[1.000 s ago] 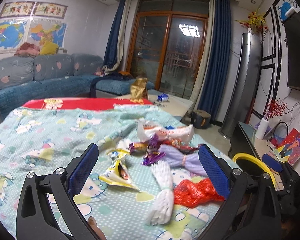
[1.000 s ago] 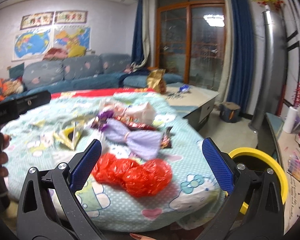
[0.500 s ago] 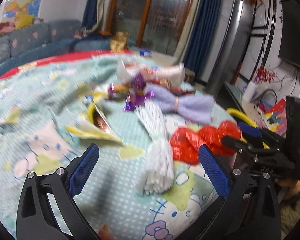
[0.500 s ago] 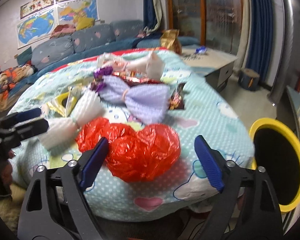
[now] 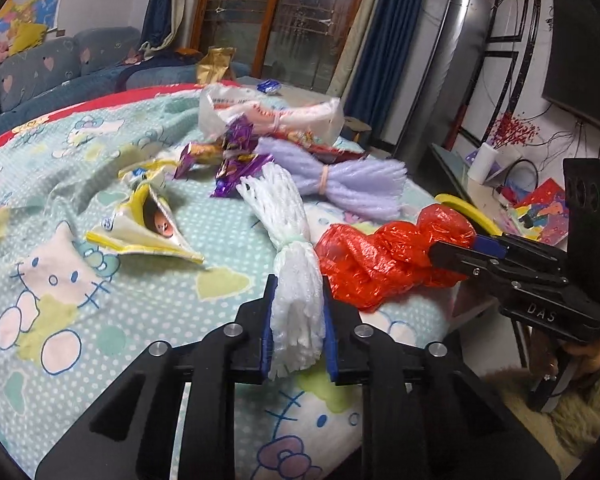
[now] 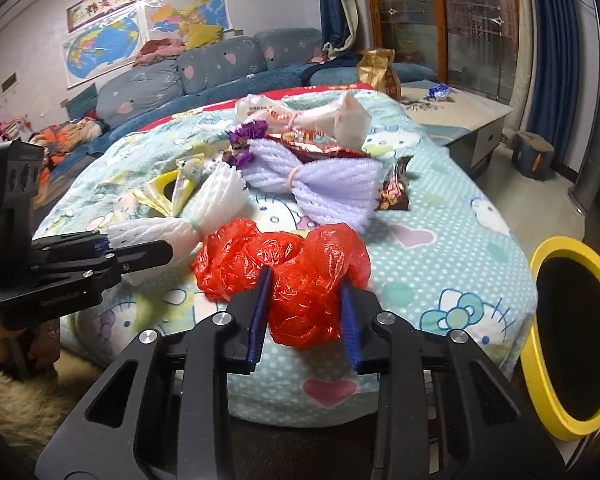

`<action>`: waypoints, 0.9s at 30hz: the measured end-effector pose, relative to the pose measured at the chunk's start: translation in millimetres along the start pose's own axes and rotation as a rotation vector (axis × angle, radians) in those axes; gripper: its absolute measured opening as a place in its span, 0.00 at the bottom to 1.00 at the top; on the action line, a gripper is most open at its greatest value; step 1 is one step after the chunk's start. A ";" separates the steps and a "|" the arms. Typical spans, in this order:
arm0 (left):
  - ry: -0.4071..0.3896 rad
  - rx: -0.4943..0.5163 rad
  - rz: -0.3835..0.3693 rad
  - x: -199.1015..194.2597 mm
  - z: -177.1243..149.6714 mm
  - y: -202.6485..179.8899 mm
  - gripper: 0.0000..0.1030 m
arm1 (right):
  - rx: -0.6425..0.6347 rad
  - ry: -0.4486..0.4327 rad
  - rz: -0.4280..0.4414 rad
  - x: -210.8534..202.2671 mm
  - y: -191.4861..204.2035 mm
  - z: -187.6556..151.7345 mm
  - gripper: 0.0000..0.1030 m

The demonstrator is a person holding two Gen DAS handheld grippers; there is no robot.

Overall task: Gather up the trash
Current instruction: 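Grasp the white foam net with the left tool while the right tool grasps the red bag, then carry both items over the yellow bin and open both tools to drop them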

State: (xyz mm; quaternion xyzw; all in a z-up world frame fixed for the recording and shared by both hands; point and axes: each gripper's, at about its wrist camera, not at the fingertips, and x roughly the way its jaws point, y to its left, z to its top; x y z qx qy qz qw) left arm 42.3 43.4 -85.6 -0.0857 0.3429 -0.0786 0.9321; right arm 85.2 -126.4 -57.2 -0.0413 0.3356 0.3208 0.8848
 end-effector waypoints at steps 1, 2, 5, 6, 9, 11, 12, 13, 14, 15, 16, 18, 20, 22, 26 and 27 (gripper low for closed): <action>-0.012 0.002 -0.007 -3.4 2.4 -1.5 0.18 | -0.005 -0.007 -0.002 -3.1 0.6 1.5 0.24; -0.025 0.004 -0.010 -6.6 4.8 -2.9 0.17 | -0.009 -0.017 -0.005 -6.8 0.9 3.2 0.24; -0.067 0.013 -0.025 -16.8 14.2 -8.5 0.17 | -0.007 -0.045 -0.018 -14.4 -2.5 8.5 0.23; -0.077 0.015 -0.031 -19.9 18.4 -10.0 0.17 | -0.003 -0.056 -0.032 -18.1 -4.8 11.2 0.23; -0.101 0.030 -0.048 -24.5 29.2 -18.2 0.17 | 0.021 -0.094 -0.055 -30.3 -15.3 19.6 0.23; -0.114 0.041 -0.061 -26.1 35.5 -24.7 0.17 | 0.032 -0.117 -0.074 -37.9 -22.0 23.5 0.23; -0.120 0.047 -0.072 -26.9 38.4 -29.3 0.17 | 0.037 -0.132 -0.088 -42.8 -26.4 25.8 0.23; -0.124 0.053 -0.078 -26.7 41.1 -33.4 0.17 | 0.043 -0.144 -0.101 -47.2 -30.3 27.4 0.23; -0.130 0.060 -0.085 -26.3 44.0 -38.0 0.17 | 0.049 -0.154 -0.115 -50.6 -33.6 28.5 0.23; -0.135 0.067 -0.095 -25.1 47.1 -43.6 0.17 | 0.059 -0.163 -0.129 -54.4 -38.6 29.9 0.23; -0.138 0.073 -0.103 -24.5 48.9 -47.0 0.17 | 0.069 -0.171 -0.143 -57.8 -43.2 30.9 0.23; -0.147 0.090 -0.121 -22.0 54.9 -57.4 0.17 | 0.085 -0.187 -0.172 -64.5 -53.1 32.5 0.23; -0.155 0.099 -0.138 -20.4 57.9 -64.9 0.17 | 0.098 -0.201 -0.198 -70.4 -60.8 32.8 0.23; -0.161 0.111 -0.156 -17.5 62.2 -73.6 0.17 | 0.113 -0.215 -0.229 -76.7 -70.5 32.9 0.23; -0.168 0.136 -0.188 -9.9 67.2 -90.0 0.17 | 0.147 -0.231 -0.282 -85.3 -86.3 30.0 0.23; -0.167 0.143 -0.197 -6.9 69.1 -95.5 0.17 | 0.158 -0.235 -0.297 -88.1 -91.2 29.1 0.23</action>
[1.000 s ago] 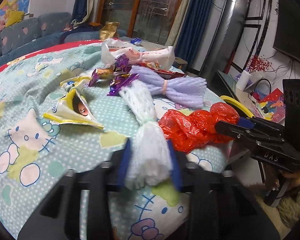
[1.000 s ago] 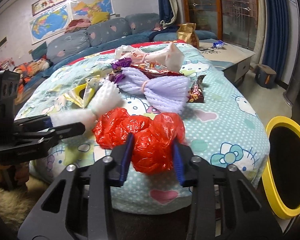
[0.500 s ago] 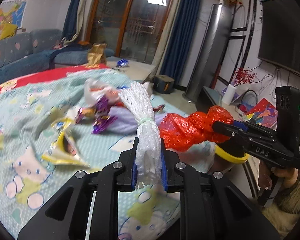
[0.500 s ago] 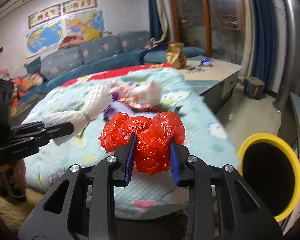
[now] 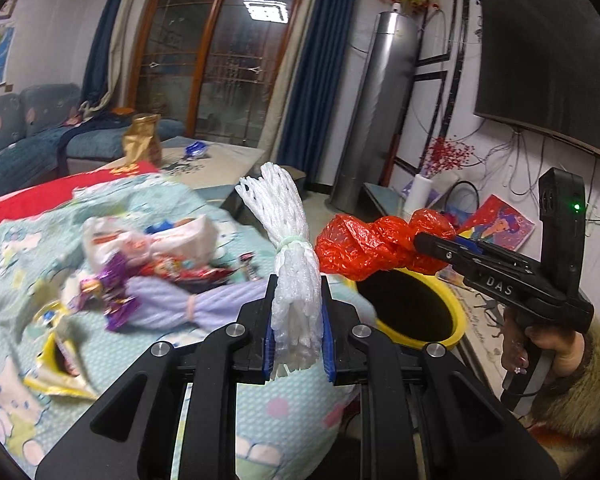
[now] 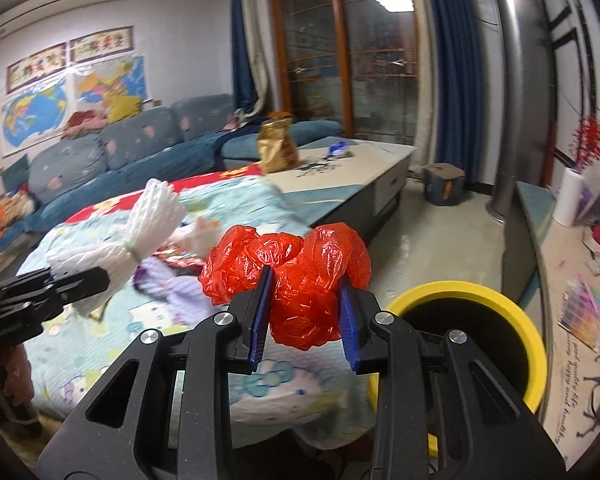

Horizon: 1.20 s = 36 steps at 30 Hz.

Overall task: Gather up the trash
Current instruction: 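Carry both items over the yellow bin and open both tools to drop them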

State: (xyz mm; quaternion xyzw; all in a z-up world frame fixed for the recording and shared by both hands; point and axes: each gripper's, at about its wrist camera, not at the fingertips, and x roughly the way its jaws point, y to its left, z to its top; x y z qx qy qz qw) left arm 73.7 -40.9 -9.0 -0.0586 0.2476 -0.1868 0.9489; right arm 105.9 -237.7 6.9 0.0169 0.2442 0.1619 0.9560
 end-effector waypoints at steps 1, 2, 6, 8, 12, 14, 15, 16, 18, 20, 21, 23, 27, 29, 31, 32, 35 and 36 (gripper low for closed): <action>0.001 0.004 -0.006 2.4 1.1 -2.5 0.17 | 0.007 -0.003 -0.013 -1.4 -4.9 -0.4 0.23; 0.002 0.008 -0.014 6.0 2.7 -6.1 0.17 | 0.016 -0.005 -0.030 -2.4 -11.0 -0.2 0.23; 0.011 0.031 -0.043 18.9 7.7 -20.0 0.17 | 0.054 -0.012 -0.084 -3.3 -31.4 1.8 0.23; 0.016 0.047 -0.057 26.1 9.9 -27.9 0.17 | 0.073 -0.015 -0.110 -5.3 -40.8 1.5 0.23; 0.030 0.068 -0.085 41.3 12.0 -41.1 0.17 | 0.121 -0.007 -0.161 -5.9 -62.7 -0.3 0.23; 0.038 0.073 -0.096 47.7 12.3 -45.5 0.17 | 0.143 -0.003 -0.187 -5.9 -71.5 -2.5 0.23; 0.040 0.070 -0.102 49.3 12.8 -47.1 0.17 | 0.154 0.000 -0.202 -6.0 -76.9 -3.6 0.23; 0.045 0.066 -0.111 53.5 13.0 -49.7 0.17 | 0.165 0.002 -0.216 -6.1 -82.0 -4.5 0.23; 0.051 0.066 -0.123 60.3 12.8 -54.9 0.17 | 0.185 0.005 -0.239 -7.1 -91.2 -6.4 0.23; 0.057 0.069 -0.133 65.9 13.0 -59.4 0.17 | 0.205 0.013 -0.262 -7.0 -100.8 -7.7 0.23; 0.060 0.069 -0.138 68.9 13.1 -63.1 0.17 | 0.217 0.016 -0.276 -7.4 -105.8 -9.6 0.23; 0.066 0.072 -0.150 75.7 13.7 -69.2 0.17 | 0.236 0.022 -0.295 -8.2 -114.4 -10.5 0.23; 0.077 0.081 -0.168 85.8 14.0 -79.6 0.17 | 0.276 0.033 -0.339 -9.6 -129.7 -14.5 0.23; 0.088 0.087 -0.178 92.9 13.3 -85.2 0.17 | 0.291 0.037 -0.356 -9.3 -136.5 -16.4 0.23; 0.100 0.094 -0.186 101.2 11.3 -92.8 0.17 | 0.311 0.043 -0.376 -9.0 -145.5 -19.3 0.23; 0.108 0.096 -0.190 105.6 11.3 -94.7 0.17 | 0.318 0.046 -0.381 -8.8 -148.9 -20.2 0.23; 0.132 0.107 -0.201 118.7 6.6 -102.5 0.17 | 0.349 0.061 -0.404 -7.7 -160.3 -25.0 0.23; 0.143 0.111 -0.206 124.4 4.7 -105.8 0.17 | 0.360 0.066 -0.412 -7.1 -164.3 -27.1 0.23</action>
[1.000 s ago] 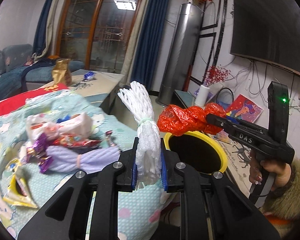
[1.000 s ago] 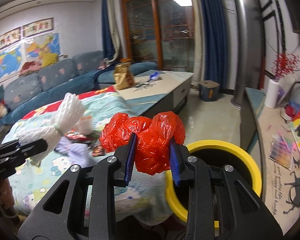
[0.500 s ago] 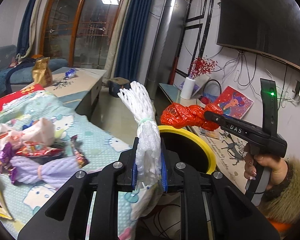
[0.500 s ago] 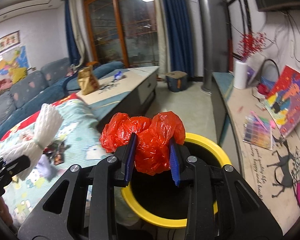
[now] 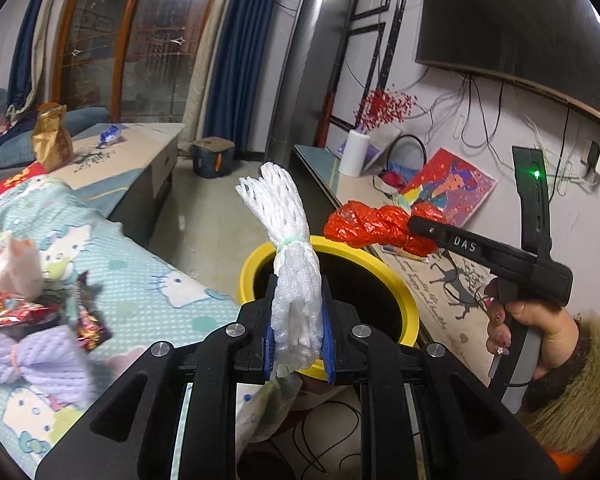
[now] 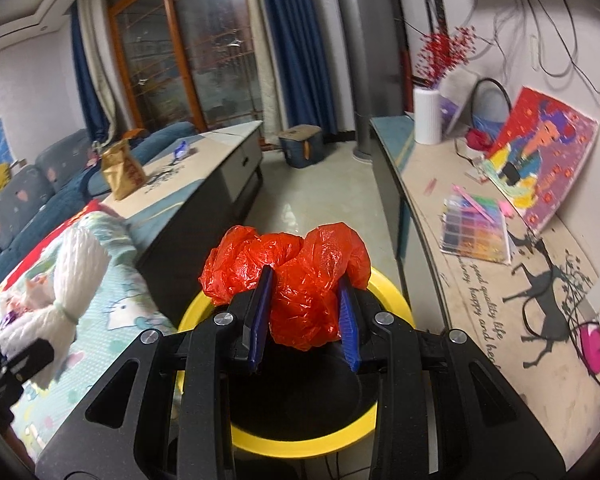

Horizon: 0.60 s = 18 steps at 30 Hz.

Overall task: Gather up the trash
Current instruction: 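Carry both items over the yellow bin and open both tools to drop them, then move both open tools back from the bin toward the bed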

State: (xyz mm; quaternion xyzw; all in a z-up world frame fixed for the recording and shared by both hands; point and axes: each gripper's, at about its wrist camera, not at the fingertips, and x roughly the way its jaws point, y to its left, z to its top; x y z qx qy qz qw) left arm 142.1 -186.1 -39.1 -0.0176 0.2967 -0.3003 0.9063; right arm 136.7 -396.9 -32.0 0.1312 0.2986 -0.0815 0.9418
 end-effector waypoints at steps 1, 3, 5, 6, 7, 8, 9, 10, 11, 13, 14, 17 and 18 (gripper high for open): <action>0.008 0.003 -0.004 5.2 -0.3 -2.5 0.17 | 0.008 0.005 -0.007 1.7 -2.5 -0.3 0.23; 0.026 0.012 -0.010 16.2 -2.2 -6.2 0.17 | 0.022 0.014 -0.017 5.2 -8.2 -1.6 0.23; 0.045 0.017 -0.017 27.4 -4.3 -8.0 0.17 | 0.031 0.024 -0.025 9.6 -13.7 -2.2 0.23; 0.052 0.018 -0.019 31.7 -4.6 -8.4 0.17 | 0.037 0.029 -0.029 11.6 -16.0 -3.0 0.23; 0.065 0.020 -0.022 39.0 -5.6 -9.2 0.17 | 0.042 0.036 -0.033 13.6 -18.2 -3.8 0.23; 0.076 0.021 -0.025 44.7 -6.3 -10.1 0.17 | 0.045 0.042 -0.036 15.3 -20.2 -4.8 0.23; 0.085 0.022 -0.028 50.5 -7.0 -11.2 0.17 | 0.048 0.046 -0.038 17.0 -21.8 -5.6 0.23; 0.092 0.023 -0.030 54.5 -7.4 -11.2 0.17 | 0.051 0.051 -0.038 18.2 -23.0 -5.9 0.23; 0.101 0.026 -0.033 60.1 -7.9 -11.7 0.17 | 0.054 0.058 -0.039 19.8 -24.4 -6.7 0.23; 0.119 0.030 -0.036 72.1 -9.5 -12.2 0.17 | 0.055 0.071 -0.035 22.9 -26.2 -8.0 0.24; 0.126 0.031 -0.036 77.5 -9.9 -12.6 0.18 | 0.053 0.088 -0.028 26.0 -26.4 -9.2 0.25; 0.147 0.029 -0.047 92.9 -10.3 -11.1 0.29 | 0.049 0.124 -0.017 33.3 -26.2 -13.7 0.34; 0.152 0.027 -0.050 95.8 -10.8 -10.1 0.35 | 0.047 0.137 -0.012 36.0 -26.1 -15.7 0.41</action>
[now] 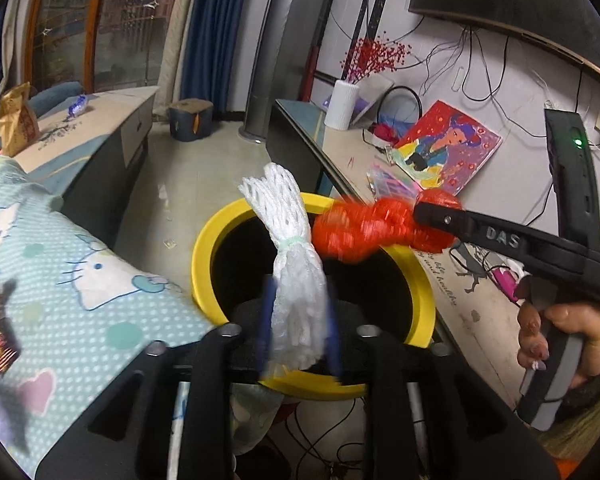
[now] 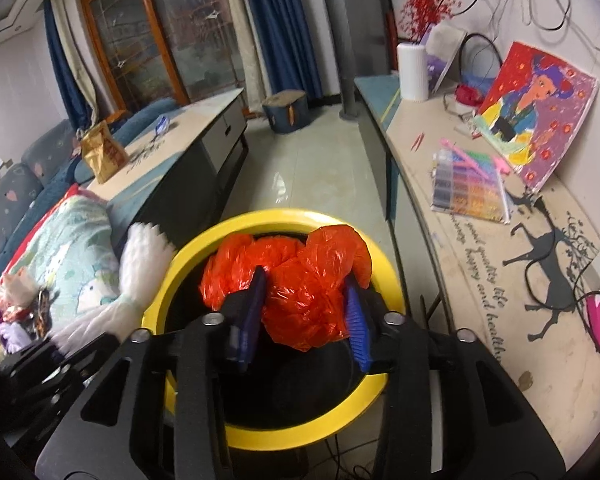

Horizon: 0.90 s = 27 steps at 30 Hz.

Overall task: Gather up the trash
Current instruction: 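Move both open tools back from the bin toward the bed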

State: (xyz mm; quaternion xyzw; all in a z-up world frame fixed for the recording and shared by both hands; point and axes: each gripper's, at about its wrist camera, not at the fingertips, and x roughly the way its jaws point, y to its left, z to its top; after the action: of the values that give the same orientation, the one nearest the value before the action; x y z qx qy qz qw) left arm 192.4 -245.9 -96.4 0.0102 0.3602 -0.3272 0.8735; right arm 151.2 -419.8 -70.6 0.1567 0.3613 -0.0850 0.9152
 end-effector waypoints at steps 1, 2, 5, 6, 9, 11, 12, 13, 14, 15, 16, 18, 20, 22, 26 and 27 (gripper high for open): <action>0.004 -0.006 0.003 2.7 -0.6 2.0 0.59 | 0.000 0.006 -0.006 1.8 0.0 -1.7 0.45; -0.003 -0.011 0.013 2.1 -1.6 3.6 0.76 | 0.000 0.008 -0.012 2.4 0.2 -2.5 0.46; -0.038 -0.024 0.024 -9.0 -2.0 5.7 0.84 | 0.003 0.006 -0.021 2.8 1.0 -4.2 0.51; -0.053 -0.022 0.036 -14.0 -1.8 6.2 0.88 | 0.005 -0.003 -0.022 1.3 1.7 -4.6 0.55; -0.121 -0.032 0.070 -38.3 -1.9 9.9 0.92 | 0.011 -0.029 -0.010 -5.0 5.3 -4.5 0.60; -0.136 -0.048 0.095 -48.5 -1.6 13.7 0.93 | 0.004 -0.050 0.011 -10.7 12.0 -4.6 0.63; -0.145 -0.061 0.115 -55.2 -2.5 16.9 0.93 | 0.000 -0.056 0.025 -12.8 14.8 -3.4 0.65; -0.152 -0.070 0.130 -60.1 -3.0 19.7 0.93 | -0.007 -0.064 0.044 -15.7 19.4 -3.5 0.67; -0.158 -0.076 0.138 -64.0 -2.9 21.3 0.94 | -0.013 -0.067 0.055 -17.4 22.6 -3.2 0.68; -0.167 -0.083 0.147 -68.9 -3.3 23.0 0.94 | -0.024 -0.070 0.072 -19.9 27.5 -3.5 0.69; -0.178 -0.091 0.160 -74.3 -3.8 25.8 0.94 | -0.034 -0.075 0.081 -22.1 31.7 -3.7 0.70; -0.194 -0.101 0.187 -84.0 -5.5 29.7 0.94 | -0.057 -0.082 0.099 -26.6 40.6 -4.3 0.72; -0.209 -0.106 0.208 -92.6 -6.8 33.6 0.94 | -0.075 -0.091 0.118 -31.3 49.7 -6.0 0.72; -0.222 -0.106 0.231 -101.1 -9.6 38.7 0.94 | -0.095 -0.097 0.135 -35.4 57.4 -7.1 0.73; -0.245 -0.114 0.265 -113.6 -13.3 45.8 0.94 | -0.135 -0.119 0.164 -44.7 73.0 -9.7 0.74; -0.254 -0.119 0.274 -117.9 -14.0 47.9 0.94 | -0.144 -0.125 0.172 -47.0 76.7 -10.6 0.74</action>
State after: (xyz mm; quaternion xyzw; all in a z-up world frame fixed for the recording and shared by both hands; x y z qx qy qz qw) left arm 149.4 -138.3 -42.2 -0.0342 0.2609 -0.1821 0.9474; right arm 131.1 -342.3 -28.3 0.1153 0.2942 0.0104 0.9487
